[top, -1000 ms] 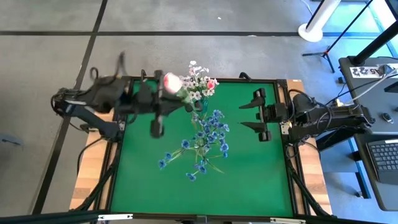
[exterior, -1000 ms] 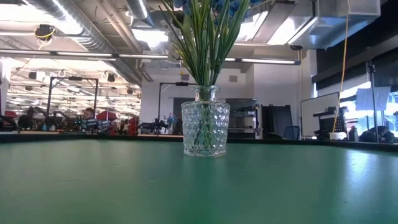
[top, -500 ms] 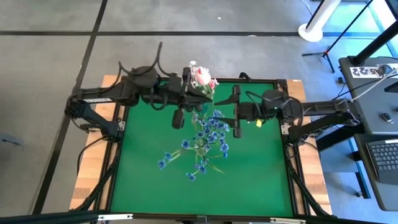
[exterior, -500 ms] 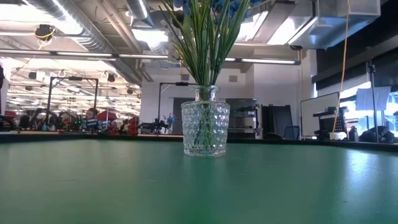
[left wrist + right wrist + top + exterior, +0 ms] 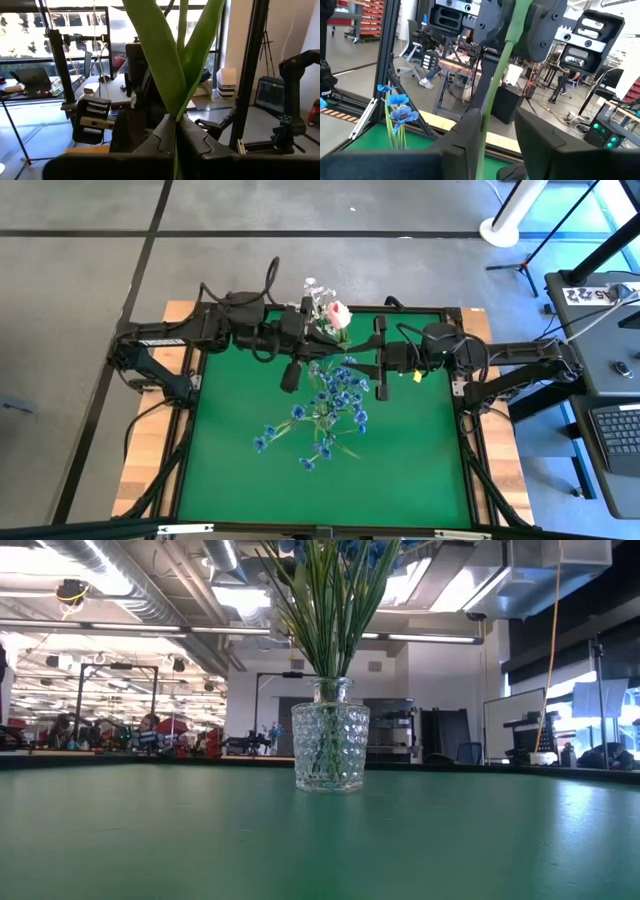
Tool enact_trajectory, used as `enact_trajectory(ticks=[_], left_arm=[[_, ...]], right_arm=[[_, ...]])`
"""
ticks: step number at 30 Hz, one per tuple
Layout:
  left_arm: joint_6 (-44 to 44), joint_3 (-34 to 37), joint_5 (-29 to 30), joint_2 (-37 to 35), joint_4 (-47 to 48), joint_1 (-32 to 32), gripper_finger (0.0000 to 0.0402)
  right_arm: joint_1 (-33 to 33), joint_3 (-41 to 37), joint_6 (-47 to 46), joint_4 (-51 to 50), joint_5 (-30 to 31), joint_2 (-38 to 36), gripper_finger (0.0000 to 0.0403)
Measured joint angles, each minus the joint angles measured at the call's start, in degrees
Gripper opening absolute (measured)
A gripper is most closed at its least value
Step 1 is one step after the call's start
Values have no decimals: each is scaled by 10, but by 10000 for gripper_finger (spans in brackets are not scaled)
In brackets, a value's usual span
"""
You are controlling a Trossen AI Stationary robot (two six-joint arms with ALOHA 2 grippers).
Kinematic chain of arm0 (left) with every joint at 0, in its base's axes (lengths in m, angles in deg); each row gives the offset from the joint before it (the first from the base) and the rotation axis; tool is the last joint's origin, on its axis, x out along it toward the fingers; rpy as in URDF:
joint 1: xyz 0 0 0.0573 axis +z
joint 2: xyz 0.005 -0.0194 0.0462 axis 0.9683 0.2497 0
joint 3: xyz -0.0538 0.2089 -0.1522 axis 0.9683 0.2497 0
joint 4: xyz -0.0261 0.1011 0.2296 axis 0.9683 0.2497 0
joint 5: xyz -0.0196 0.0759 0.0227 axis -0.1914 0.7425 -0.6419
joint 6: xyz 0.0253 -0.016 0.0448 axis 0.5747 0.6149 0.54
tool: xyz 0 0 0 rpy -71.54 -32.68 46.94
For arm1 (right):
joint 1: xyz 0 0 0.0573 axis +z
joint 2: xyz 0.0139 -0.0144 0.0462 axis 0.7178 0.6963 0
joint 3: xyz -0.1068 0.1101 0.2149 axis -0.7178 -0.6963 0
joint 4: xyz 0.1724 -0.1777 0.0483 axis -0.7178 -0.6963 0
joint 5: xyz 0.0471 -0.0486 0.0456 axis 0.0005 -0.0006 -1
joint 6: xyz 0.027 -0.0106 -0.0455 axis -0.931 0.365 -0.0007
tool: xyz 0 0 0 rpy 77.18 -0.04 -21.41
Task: Sort flowers into vase by color
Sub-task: Put the pink tulip into the blue vase
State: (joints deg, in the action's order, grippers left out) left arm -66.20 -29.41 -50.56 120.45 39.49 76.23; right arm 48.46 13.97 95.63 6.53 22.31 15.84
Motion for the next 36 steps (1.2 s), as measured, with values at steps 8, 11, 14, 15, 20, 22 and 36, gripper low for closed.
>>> enact_trajectory(ticks=[8,11,14,15,20,22,36], left_arm=[[1,0,2,0,10,0,0],[0,0,1,0,11,0,0],[1,0,1,0,13,0,0],[1,0,1,0,12,0,0],[0,0,1,0,13,0,0],[0,0,2,0,13,0,3],[62,0,139,-25,33,-40,94]], right_arm=[[0,0,-3,-5,-8,0,75],[0,0,-3,-1,-20,0,37],[0,0,-4,-2,-26,0,7],[0,0,-4,-2,-27,0,8],[0,0,-3,-4,-28,0,5],[0,0,-2,-4,-19,-2,4],[-24,0,11,-62,64,-67,1]])
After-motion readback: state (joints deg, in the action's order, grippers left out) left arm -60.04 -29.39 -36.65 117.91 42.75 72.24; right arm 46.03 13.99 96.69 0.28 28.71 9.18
